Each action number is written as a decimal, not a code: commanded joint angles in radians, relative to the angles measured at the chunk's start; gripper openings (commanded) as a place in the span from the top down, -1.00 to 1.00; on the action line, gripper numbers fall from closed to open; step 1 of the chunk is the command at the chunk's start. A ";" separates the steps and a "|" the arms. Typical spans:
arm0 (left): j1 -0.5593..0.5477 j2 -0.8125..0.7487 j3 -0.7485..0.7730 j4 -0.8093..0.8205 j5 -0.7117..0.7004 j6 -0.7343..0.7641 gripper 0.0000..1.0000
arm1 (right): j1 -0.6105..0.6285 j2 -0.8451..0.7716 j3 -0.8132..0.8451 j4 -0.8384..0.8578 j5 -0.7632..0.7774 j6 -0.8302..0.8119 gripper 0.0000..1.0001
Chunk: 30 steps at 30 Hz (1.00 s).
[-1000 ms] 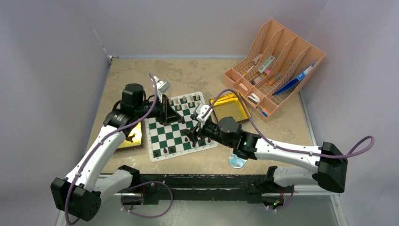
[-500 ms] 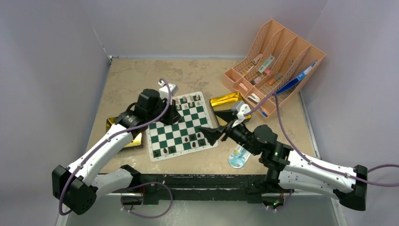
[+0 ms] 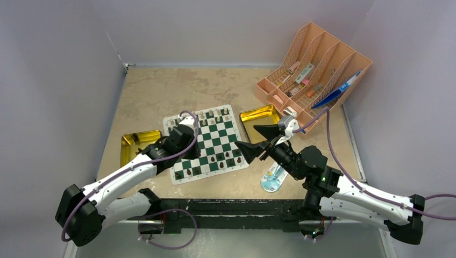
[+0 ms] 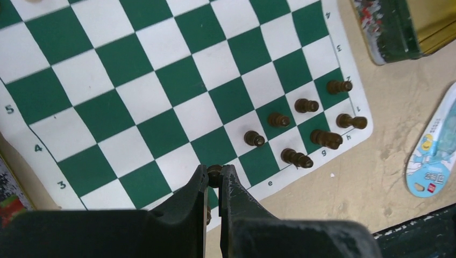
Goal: Set up the chess pieces on the board
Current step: Place the chess piece on the chessboard.
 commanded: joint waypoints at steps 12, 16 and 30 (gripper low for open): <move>-0.072 0.118 -0.093 0.177 -0.119 -0.142 1.00 | -0.001 0.013 0.015 0.026 0.039 0.014 -0.97; -0.074 0.104 -0.124 0.222 -0.124 -0.138 1.00 | -0.001 0.015 0.015 0.026 0.041 0.012 -0.97; -0.086 0.152 -0.133 0.278 -0.098 -0.140 1.00 | -0.001 0.016 0.013 0.037 0.039 0.014 -0.97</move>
